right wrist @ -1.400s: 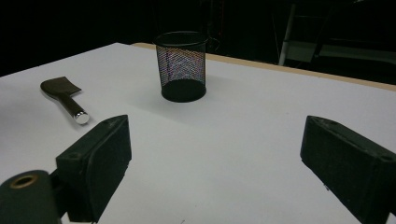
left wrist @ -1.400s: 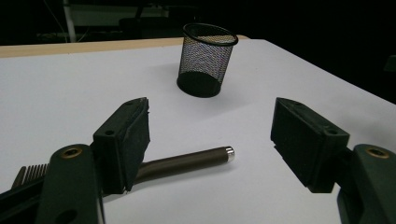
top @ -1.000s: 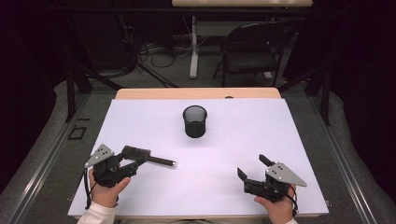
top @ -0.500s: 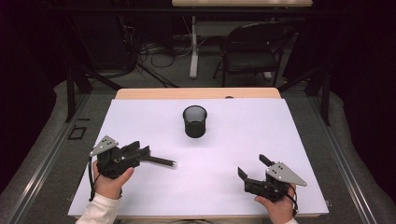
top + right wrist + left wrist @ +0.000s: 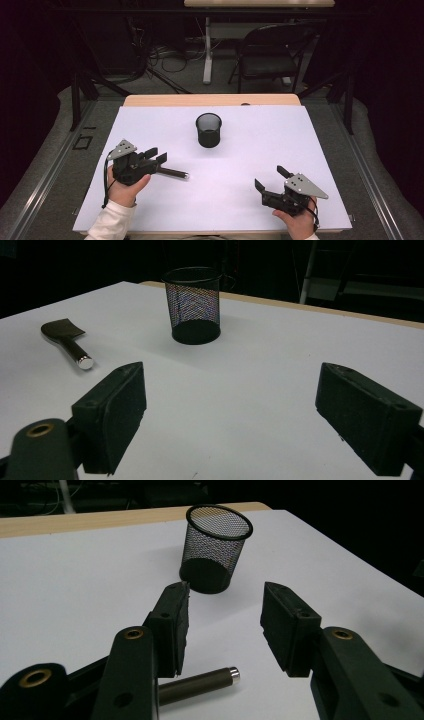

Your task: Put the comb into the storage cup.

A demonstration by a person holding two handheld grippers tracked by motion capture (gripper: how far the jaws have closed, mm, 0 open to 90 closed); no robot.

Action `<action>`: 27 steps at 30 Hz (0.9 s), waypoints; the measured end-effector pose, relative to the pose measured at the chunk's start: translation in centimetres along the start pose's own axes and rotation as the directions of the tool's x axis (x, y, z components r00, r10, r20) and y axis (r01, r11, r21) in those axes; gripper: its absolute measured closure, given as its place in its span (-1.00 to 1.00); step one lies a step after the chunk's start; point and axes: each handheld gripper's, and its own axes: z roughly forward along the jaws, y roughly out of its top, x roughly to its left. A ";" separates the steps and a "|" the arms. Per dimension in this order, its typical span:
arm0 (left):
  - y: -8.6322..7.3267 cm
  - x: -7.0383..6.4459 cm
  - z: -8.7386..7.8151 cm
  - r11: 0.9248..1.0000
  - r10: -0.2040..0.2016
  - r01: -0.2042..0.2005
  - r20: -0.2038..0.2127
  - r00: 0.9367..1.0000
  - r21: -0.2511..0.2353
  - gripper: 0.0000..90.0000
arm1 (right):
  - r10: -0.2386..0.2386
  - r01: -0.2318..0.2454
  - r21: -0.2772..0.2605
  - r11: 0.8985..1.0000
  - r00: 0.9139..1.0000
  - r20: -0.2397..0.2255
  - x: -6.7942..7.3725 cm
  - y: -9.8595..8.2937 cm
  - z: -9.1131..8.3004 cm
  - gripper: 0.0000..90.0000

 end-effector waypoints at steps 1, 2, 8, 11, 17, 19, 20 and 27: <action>-0.1 0.0 0.2 1.000 -0.003 0.003 0.000 1.000 0.008 0.21 | -0.002 0.002 0.001 1.000 1.000 0.000 0.0 0.0 0.0 -0.71; -0.1 0.0 0.2 1.000 -0.003 0.003 0.000 1.000 0.008 0.23 | -0.002 0.002 0.001 1.000 1.000 0.000 0.0 0.0 0.0 -0.71; -0.8 0.1 1.4 0.999 -0.014 0.014 -0.015 1.000 0.046 0.31 | -0.003 0.003 0.003 1.000 1.000 0.000 -0.1 0.0 0.0 -0.70; -1.3 -0.1 2.2 0.998 -0.002 0.004 -0.028 1.000 0.065 0.37 | -0.001 0.001 0.005 1.000 1.000 -0.001 -0.1 0.0 0.0 -0.70; -1.7 -0.4 3.2 0.996 0.004 -0.001 -0.030 1.000 0.094 0.58 | -0.002 0.002 0.008 1.000 1.000 -0.001 -0.1 0.0 0.0 -0.69; -2.0 -0.5 3.6 0.995 0.004 0.000 -0.040 0.999 0.098 0.63 | -0.001 0.002 0.011 1.000 1.000 -0.004 -0.1 0.0 0.0 -0.69; -2.2 -0.4 3.8 0.995 0.003 0.001 -0.041 0.999 0.096 0.65 | -0.002 0.002 0.012 1.000 1.000 -0.005 -0.1 0.0 0.0 -0.69; -2.8 -0.4 4.6 0.994 0.011 -0.005 -0.053 0.999 0.112 0.85 | -0.001 0.001 0.012 1.000 1.000 -0.004 -0.1 -0.1 0.0 -0.69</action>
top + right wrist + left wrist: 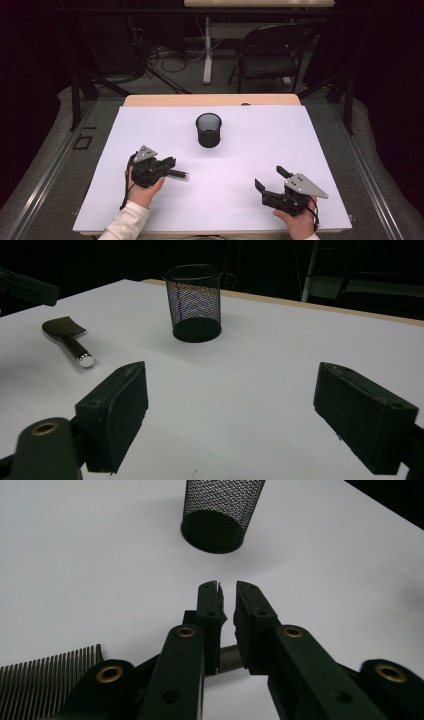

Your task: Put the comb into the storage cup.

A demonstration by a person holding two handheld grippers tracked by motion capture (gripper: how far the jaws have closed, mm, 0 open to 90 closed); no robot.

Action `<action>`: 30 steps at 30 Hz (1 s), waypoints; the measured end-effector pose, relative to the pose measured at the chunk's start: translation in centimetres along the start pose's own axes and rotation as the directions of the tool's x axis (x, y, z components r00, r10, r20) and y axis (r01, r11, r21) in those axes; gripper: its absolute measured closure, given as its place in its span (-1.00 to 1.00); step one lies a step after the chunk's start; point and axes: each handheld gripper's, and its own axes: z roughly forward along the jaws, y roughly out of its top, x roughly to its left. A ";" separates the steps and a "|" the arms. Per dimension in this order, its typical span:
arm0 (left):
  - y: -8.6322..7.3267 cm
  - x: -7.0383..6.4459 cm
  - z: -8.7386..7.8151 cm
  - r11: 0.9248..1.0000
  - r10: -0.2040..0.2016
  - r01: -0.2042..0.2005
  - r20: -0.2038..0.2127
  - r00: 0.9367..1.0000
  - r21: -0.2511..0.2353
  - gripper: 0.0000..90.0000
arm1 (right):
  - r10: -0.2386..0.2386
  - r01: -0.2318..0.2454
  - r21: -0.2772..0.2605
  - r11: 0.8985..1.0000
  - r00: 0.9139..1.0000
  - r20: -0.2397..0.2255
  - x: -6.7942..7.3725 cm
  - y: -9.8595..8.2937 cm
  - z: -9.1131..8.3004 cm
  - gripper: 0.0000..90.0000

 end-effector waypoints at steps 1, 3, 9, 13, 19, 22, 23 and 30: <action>-0.2 -0.1 0.2 1.000 0.004 -0.004 -0.003 1.000 0.008 0.89 | 0.002 -0.002 0.001 1.000 1.000 -0.002 0.0 0.0 0.0 -0.68; -0.3 -0.1 0.6 1.000 0.001 0.000 -0.003 1.000 0.017 0.94 | 0.002 -0.002 0.001 1.000 1.000 -0.001 0.0 0.0 0.0 -0.68; -0.6 0.1 1.6 0.998 -0.025 0.025 0.000 1.000 0.056 1.00 | 0.006 -0.006 0.008 1.000 1.000 -0.002 -0.1 0.0 -0.1 -0.68; -0.8 0.3 2.3 0.996 -0.044 0.044 -0.005 0.999 0.073 1.00 | 0.006 -0.006 0.007 1.000 1.000 -0.001 -0.2 0.0 0.0 -0.68; -1.0 0.5 3.3 0.994 -0.048 0.049 -0.014 0.999 0.101 1.00 | 0.006 -0.006 0.004 1.000 1.000 -0.002 -0.2 0.0 0.0 -0.68; -1.3 0.4 3.8 0.991 -0.035 0.037 -0.021 0.999 0.129 1.00 | 0.007 -0.007 0.004 1.000 1.000 -0.003 -0.2 0.0 0.0 -0.68; -1.3 0.4 3.8 0.991 -0.035 0.037 -0.021 0.999 0.129 1.00 | 0.007 -0.007 0.004 1.000 1.000 -0.003 -0.2 0.0 0.0 -0.68; -1.5 0.4 4.4 0.986 -0.029 0.033 -0.026 0.999 0.161 1.00 | 0.004 -0.004 0.007 1.000 1.000 -0.004 -0.2 0.0 0.0 -0.68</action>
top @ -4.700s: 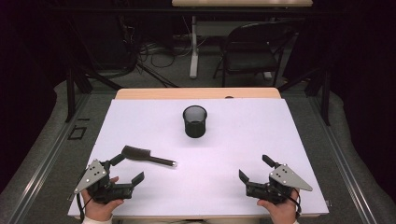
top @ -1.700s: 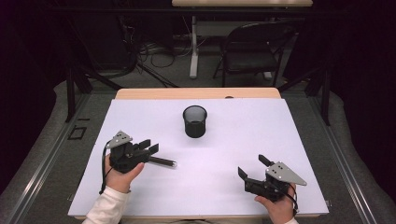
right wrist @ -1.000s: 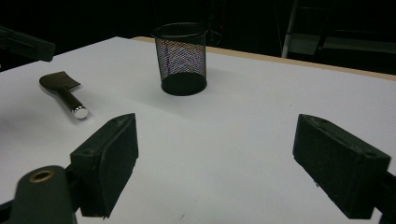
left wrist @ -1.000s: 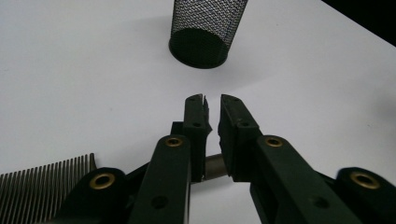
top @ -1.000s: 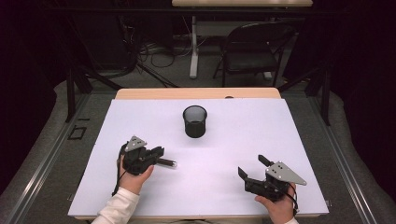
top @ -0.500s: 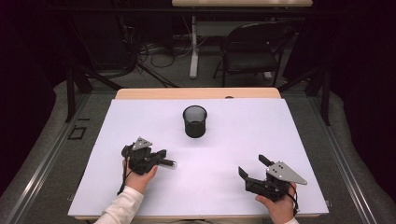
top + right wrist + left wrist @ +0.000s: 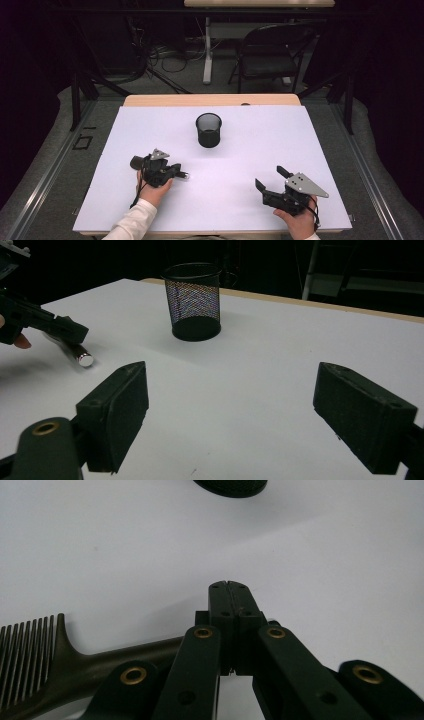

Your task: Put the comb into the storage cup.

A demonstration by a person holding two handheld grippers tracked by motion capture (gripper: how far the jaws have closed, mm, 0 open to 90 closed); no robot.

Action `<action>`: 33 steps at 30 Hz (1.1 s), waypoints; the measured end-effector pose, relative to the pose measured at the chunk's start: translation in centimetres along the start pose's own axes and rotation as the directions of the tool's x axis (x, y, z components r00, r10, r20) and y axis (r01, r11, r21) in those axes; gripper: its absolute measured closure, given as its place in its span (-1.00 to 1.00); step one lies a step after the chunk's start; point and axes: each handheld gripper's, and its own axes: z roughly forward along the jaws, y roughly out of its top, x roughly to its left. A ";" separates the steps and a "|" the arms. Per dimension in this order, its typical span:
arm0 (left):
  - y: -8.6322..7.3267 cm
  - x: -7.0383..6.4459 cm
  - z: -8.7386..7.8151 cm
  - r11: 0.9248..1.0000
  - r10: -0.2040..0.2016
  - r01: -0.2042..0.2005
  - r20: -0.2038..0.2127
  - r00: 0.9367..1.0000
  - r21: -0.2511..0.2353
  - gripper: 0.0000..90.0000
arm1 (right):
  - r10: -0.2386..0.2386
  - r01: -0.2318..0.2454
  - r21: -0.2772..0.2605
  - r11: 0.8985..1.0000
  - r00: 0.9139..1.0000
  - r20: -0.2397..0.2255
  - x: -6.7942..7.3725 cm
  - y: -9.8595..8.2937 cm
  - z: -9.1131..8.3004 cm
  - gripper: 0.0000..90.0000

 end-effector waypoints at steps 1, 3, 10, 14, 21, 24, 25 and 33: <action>0.0 0.0 0.0 1.000 0.000 0.000 0.000 1.000 0.000 1.00 | 0.000 0.000 0.000 1.000 1.000 0.000 0.0 0.0 0.0 -0.68; 0.0 -0.1 0.1 1.000 0.004 -0.004 0.002 1.000 0.010 1.00 | 0.003 -0.003 0.000 1.000 1.000 -0.001 0.0 0.0 0.0 -0.68; -0.1 -0.2 0.4 1.000 0.017 -0.017 0.003 1.000 0.023 1.00 | 0.008 -0.008 0.004 1.000 1.000 -0.004 0.0 0.0 0.0 -0.68; -0.2 -0.3 0.4 0.999 0.020 -0.020 0.007 1.000 0.028 1.00 | 0.006 -0.006 0.004 1.000 1.000 -0.005 0.0 0.0 0.0 -0.68; -0.4 -0.5 0.3 0.999 0.025 -0.026 0.013 1.000 0.044 1.00 | 0.006 -0.006 0.004 1.000 1.000 -0.004 0.0 0.0 0.1 -0.68; -0.6 -0.6 0.2 0.998 0.036 -0.037 0.017 0.999 0.053 1.00 | 0.006 -0.006 0.005 1.000 1.000 -0.005 0.0 0.0 0.1 -0.68; -0.6 -0.6 0.2 0.998 0.039 -0.040 0.019 0.999 0.057 1.00 | 0.006 -0.006 0.007 1.000 1.000 -0.006 0.0 0.0 0.0 -0.68; -1.1 -0.6 -0.3 0.996 0.039 -0.041 0.029 0.999 0.075 1.00 | 0.005 -0.005 0.005 1.000 1.000 -0.005 0.0 0.0 0.1 -0.68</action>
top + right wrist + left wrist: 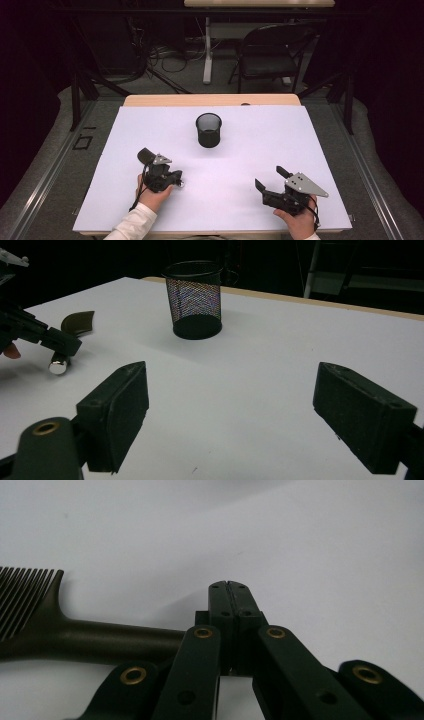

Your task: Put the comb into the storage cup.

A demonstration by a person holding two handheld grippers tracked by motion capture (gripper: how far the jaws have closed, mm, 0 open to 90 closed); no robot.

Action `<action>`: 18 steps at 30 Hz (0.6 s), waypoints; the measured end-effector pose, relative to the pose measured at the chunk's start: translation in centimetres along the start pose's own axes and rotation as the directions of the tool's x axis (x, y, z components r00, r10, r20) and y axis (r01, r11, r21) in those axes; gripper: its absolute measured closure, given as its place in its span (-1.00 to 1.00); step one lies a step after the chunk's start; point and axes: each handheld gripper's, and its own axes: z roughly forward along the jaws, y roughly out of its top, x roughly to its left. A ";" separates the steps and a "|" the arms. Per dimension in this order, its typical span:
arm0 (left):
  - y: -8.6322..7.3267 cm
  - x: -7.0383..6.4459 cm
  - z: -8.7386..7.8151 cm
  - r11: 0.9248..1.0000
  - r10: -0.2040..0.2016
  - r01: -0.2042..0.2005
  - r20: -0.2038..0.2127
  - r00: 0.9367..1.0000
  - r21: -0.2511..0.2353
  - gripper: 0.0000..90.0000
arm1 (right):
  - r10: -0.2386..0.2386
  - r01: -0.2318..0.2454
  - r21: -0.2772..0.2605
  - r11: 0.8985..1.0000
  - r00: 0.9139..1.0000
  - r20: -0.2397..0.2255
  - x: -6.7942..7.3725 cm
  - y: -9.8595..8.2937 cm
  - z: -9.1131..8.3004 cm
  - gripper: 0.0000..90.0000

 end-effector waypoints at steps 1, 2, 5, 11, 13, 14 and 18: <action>-0.1 0.0 0.0 1.000 0.001 -0.001 0.001 1.000 -0.001 1.00 | -0.001 0.001 0.000 1.000 1.000 -0.001 0.0 0.0 0.0 -0.68; -0.2 -0.1 -0.1 1.000 0.002 -0.002 0.004 1.000 0.004 1.00 | 0.000 0.000 0.000 1.000 1.000 -0.001 0.0 0.0 0.0 -0.68; -0.4 -0.1 -0.2 1.000 0.012 -0.012 0.002 1.000 0.012 1.00 | 0.000 0.000 -0.002 1.000 1.000 -0.001 0.0 0.0 0.0 -0.68; -0.7 0.0 -0.7 1.000 0.015 -0.015 0.000 1.000 0.023 1.00 | -0.001 0.001 -0.002 1.000 1.000 0.000 0.0 0.0 0.0 -0.68; -0.8 0.1 -0.8 1.000 0.016 -0.016 0.000 1.000 0.026 1.00 | -0.001 0.001 -0.002 1.000 1.000 0.000 0.0 0.0 0.0 -0.68; -0.9 0.1 -0.9 0.999 0.018 -0.018 0.000 1.000 0.027 1.00 | -0.001 0.001 -0.002 1.000 1.000 -0.001 0.1 0.0 0.0 -0.68; -1.2 0.2 -1.2 1.000 0.016 -0.016 -0.004 1.000 0.025 1.00 | -0.001 0.001 -0.001 1.000 1.000 -0.002 0.0 0.0 0.0 -0.68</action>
